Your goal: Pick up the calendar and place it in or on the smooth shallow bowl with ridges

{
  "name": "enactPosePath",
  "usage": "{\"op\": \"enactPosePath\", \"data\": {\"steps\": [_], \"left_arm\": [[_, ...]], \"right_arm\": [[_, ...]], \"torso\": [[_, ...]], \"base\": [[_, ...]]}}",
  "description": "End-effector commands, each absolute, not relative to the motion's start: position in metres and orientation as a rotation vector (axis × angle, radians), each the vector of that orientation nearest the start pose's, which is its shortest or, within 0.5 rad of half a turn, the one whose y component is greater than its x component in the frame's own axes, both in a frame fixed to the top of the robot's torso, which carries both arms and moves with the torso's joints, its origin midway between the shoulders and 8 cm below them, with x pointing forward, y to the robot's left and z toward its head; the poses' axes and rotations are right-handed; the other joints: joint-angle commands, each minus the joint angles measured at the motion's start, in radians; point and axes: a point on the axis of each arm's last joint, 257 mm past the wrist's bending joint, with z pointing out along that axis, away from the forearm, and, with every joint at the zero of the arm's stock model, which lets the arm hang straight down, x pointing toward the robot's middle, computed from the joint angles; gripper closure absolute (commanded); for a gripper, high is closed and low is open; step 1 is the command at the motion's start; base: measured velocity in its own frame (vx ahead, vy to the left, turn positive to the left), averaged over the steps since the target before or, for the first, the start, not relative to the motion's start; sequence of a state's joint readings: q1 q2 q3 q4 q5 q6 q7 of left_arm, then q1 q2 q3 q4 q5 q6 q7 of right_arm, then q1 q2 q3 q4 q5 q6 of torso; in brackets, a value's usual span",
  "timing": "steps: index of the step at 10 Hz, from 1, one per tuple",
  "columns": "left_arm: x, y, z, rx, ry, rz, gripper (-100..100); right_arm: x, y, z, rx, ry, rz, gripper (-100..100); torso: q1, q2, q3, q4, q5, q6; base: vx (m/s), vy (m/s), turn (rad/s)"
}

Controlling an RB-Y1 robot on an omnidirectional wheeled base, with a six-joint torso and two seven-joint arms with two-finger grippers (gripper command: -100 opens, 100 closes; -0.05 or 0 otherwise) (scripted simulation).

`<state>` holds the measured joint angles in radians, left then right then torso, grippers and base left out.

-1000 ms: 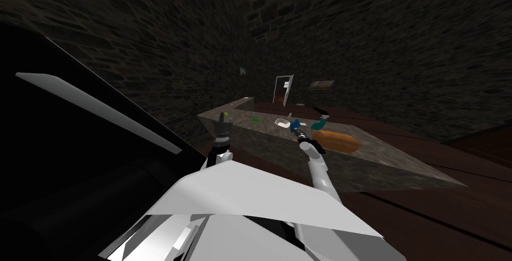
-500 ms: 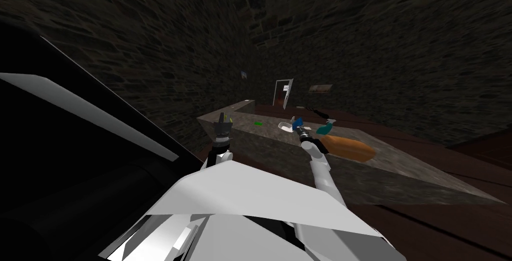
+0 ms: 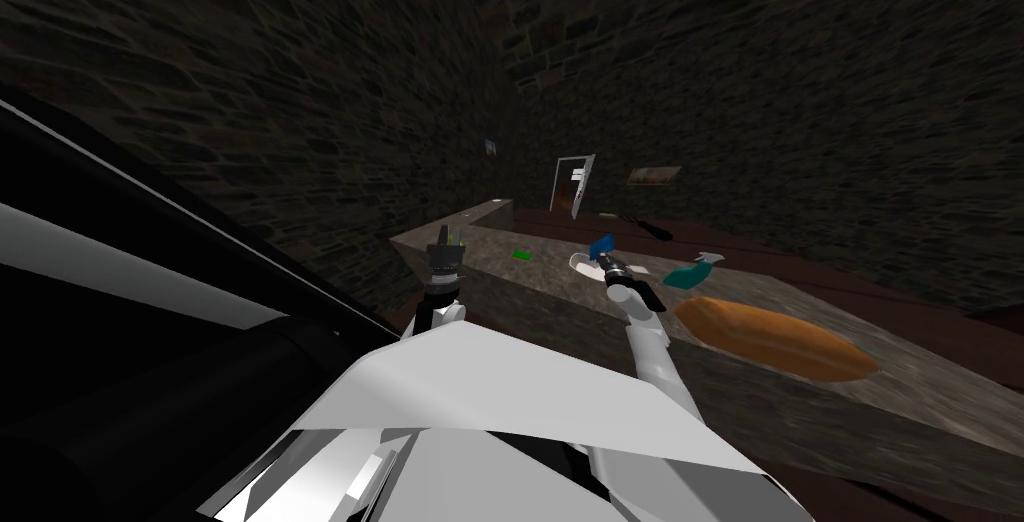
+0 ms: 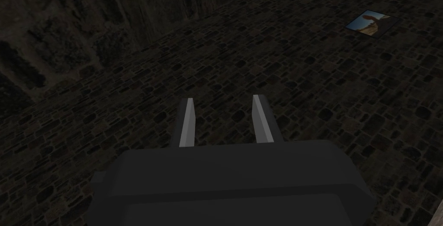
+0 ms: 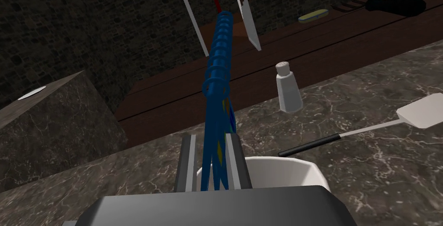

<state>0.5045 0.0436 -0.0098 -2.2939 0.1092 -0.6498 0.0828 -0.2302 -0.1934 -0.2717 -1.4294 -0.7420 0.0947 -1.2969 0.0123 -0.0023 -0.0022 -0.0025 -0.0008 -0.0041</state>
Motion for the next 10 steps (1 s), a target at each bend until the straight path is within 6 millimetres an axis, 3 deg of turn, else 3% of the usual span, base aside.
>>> {"op": "enactPosePath", "data": {"steps": [1, 5, 6, 7, 10], "left_arm": [[0.312, 0.282, 0.055, -0.594, 0.446, -1.49, 0], [0.312, 0.282, 0.055, -0.594, 0.446, -1.49, 0], [0.312, 0.282, 0.055, -0.594, 0.446, -1.49, 0], [0.312, 0.282, 0.055, -0.594, 0.446, -1.49, 0], [0.312, 0.282, 0.055, -0.595, 0.446, -1.49, 0]], "right_arm": [[0.596, -0.377, -0.164, -2.028, 0.509, -2.177, -100], [0.596, -0.376, -0.164, -2.028, 0.509, -2.177, -100], [0.596, -0.376, -0.164, -2.028, 0.509, -2.177, 0], [0.599, -0.381, -0.155, -2.027, 0.499, -2.168, -100], [0.602, -0.389, -0.141, -2.028, 0.485, -2.156, -100]], "torso": [[0.0, 0.0, 0.0, 0.0, 0.0, 0.0], [-0.004, 0.01, 0.006, 0.002, -0.001, 0.0], [-0.004, 0.01, 0.006, 0.002, -0.001, 0.0], [-0.004, 0.01, 0.006, 0.002, -0.001, 0.0], [-0.001, 0.009, 0.005, 0.002, 0.0, 0.0]], "base": [[0.02, 0.01, 0.003], [0.002, 0.001, 0.0], [0.0, 0.0, 0.0], [0.007, 0.034, -0.063], [0.022, 0.061, -0.061]]}}
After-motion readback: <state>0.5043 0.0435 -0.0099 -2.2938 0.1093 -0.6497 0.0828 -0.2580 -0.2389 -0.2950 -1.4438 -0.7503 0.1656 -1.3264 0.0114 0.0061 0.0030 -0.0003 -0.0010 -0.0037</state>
